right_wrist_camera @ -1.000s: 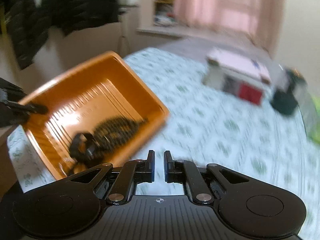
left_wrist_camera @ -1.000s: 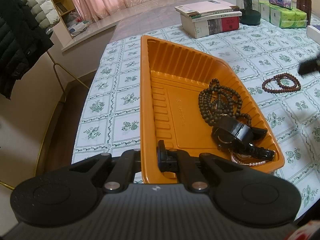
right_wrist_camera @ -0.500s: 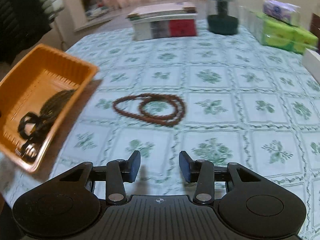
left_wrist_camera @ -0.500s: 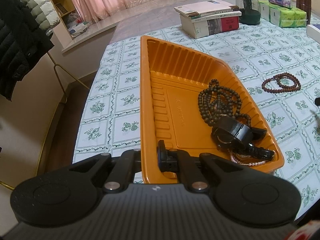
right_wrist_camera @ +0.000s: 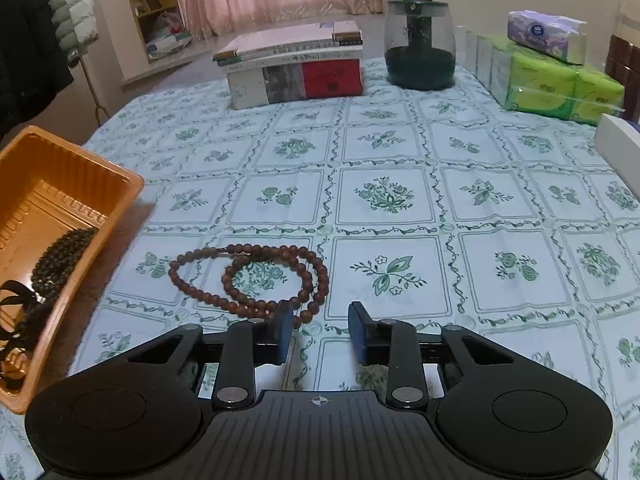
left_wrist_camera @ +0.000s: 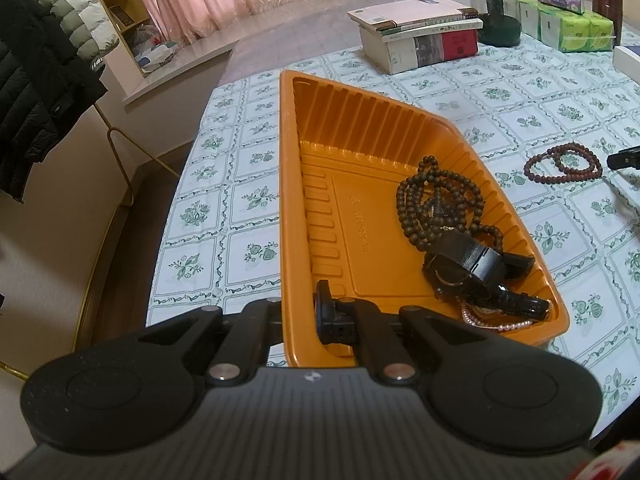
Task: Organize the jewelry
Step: 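Move the right tool to the reddish-brown bead bracelet and grasp it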
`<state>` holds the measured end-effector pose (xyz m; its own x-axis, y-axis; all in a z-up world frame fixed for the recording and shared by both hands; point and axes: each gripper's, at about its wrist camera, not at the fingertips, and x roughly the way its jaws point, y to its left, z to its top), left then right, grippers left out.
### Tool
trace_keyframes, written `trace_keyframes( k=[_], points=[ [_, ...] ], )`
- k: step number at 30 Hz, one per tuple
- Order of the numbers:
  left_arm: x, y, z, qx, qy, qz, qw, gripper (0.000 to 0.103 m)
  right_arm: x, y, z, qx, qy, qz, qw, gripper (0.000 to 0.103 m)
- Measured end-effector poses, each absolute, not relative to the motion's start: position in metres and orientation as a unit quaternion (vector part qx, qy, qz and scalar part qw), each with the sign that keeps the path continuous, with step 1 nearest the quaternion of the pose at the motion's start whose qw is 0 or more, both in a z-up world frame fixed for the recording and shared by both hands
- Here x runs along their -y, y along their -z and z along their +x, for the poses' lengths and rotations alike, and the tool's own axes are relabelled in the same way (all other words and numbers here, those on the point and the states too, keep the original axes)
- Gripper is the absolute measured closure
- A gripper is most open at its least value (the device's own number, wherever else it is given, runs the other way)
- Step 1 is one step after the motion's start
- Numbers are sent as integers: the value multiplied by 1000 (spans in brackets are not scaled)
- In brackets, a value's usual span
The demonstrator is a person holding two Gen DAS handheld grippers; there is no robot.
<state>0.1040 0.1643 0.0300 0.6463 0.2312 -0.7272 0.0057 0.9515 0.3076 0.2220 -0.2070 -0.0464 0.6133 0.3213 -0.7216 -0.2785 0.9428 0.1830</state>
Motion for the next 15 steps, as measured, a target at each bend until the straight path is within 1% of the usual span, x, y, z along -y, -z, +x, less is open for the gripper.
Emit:
trace_keyframes(
  k=[2, 7, 12, 15],
  points=[
    [-164, -30, 104, -417, -63, 143, 896, 99, 206, 52, 229, -412, -164, 28, 896, 77],
    [-164, -30, 105, -419, -63, 146, 894, 99, 202, 59, 242, -421, -163, 38, 892, 79],
    [-163, -29, 106, -421, -65, 148, 892, 99, 193, 63, 250, -425, -159, 24, 891, 80],
    [-163, -29, 106, -422, -65, 149, 892, 100, 189, 65, 250, -421, -160, 3, 893, 86]
  ],
)
